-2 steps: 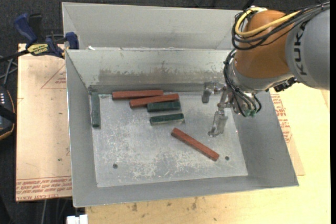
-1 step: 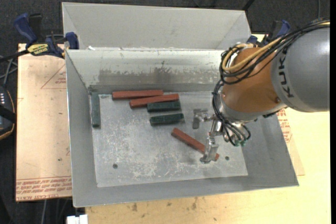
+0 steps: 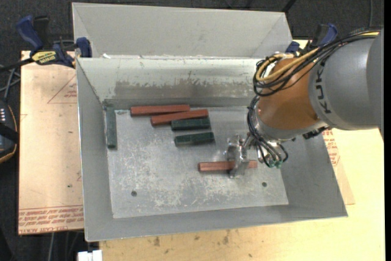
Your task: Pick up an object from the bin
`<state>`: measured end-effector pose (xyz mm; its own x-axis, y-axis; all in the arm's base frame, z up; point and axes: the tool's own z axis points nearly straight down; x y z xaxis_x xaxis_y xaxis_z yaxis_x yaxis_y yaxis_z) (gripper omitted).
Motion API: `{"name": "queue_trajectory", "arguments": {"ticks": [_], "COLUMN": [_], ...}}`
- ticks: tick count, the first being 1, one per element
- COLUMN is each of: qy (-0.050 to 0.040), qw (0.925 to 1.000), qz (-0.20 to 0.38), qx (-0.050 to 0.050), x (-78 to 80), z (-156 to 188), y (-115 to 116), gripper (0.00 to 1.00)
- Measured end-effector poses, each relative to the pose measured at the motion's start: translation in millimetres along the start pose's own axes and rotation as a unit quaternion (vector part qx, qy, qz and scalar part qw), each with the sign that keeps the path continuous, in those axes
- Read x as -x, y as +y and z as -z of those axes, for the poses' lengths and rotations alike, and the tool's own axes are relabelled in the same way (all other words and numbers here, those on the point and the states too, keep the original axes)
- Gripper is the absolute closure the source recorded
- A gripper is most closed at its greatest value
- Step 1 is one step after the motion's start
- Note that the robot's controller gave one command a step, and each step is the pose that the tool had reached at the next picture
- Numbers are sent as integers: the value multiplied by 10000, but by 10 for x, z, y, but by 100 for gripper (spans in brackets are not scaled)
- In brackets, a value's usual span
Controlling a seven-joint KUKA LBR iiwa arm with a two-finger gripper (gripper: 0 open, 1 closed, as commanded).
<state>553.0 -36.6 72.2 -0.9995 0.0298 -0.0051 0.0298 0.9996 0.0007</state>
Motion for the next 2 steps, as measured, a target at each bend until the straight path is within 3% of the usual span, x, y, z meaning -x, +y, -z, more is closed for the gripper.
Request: {"name": "queue_trajectory", "arguments": {"ticks": [1, 2], "qy": [0, -34], "qw": [10000, 9997], "qz": [1, -252], "qx": [0, -2], "x": [0, 62], "z": [0, 1813], "y": [0, -73], "gripper": [100, 100]}}
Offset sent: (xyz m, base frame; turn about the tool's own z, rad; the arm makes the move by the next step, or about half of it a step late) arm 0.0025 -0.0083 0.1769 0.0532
